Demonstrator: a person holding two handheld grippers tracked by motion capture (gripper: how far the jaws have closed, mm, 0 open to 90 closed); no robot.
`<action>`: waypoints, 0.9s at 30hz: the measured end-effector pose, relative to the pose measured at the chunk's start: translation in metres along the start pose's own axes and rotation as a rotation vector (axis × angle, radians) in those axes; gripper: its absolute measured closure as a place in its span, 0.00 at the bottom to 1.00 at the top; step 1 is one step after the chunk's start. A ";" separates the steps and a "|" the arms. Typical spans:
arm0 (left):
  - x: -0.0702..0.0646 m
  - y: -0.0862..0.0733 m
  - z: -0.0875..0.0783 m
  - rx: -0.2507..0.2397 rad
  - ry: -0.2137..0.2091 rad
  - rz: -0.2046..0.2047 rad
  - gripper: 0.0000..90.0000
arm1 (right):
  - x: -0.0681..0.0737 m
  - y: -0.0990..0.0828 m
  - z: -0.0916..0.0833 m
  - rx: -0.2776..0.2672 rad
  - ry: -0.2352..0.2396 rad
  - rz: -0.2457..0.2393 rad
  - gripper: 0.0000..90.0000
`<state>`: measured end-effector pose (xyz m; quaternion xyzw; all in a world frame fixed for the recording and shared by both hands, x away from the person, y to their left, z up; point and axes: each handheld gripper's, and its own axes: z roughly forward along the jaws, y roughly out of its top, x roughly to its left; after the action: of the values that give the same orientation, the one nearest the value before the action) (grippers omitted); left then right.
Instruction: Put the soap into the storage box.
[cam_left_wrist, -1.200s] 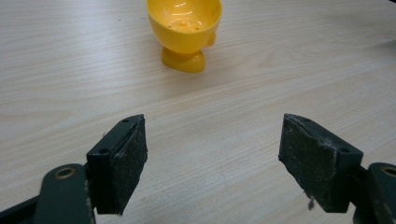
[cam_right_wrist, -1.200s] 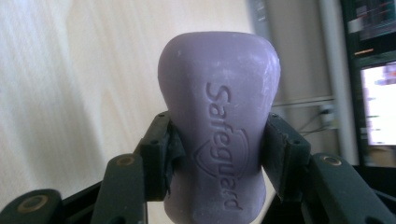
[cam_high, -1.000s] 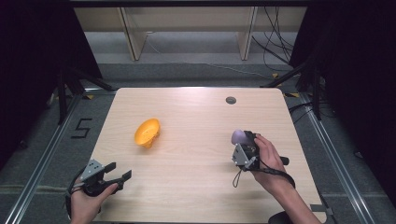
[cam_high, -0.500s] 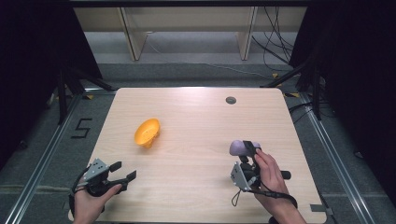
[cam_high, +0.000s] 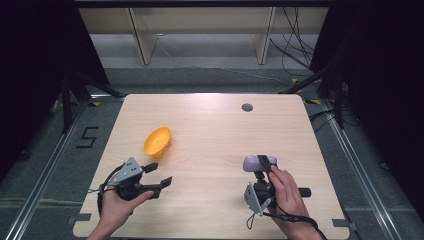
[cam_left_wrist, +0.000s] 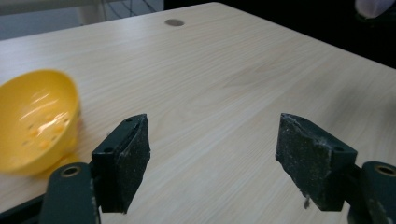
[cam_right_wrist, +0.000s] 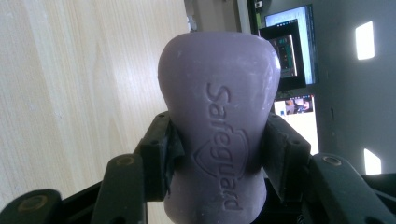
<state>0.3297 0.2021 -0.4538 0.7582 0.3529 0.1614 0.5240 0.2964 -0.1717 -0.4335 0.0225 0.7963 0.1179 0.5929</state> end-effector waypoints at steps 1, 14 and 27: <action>-0.002 0.004 0.004 -0.011 -0.021 0.000 0.28 | 0.000 0.000 0.000 0.000 0.000 0.000 0.56; -0.045 0.055 0.045 -0.015 -0.187 0.125 0.33 | 0.000 0.003 -0.002 0.000 -0.015 -0.057 0.56; -0.083 0.080 0.091 0.015 -0.348 0.053 0.40 | 0.003 0.010 -0.001 -0.027 -0.020 -0.069 0.56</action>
<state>0.3570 0.0659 -0.4068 0.7876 0.2378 0.0391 0.5671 0.2940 -0.1614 -0.4335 -0.0119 0.7890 0.1079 0.6047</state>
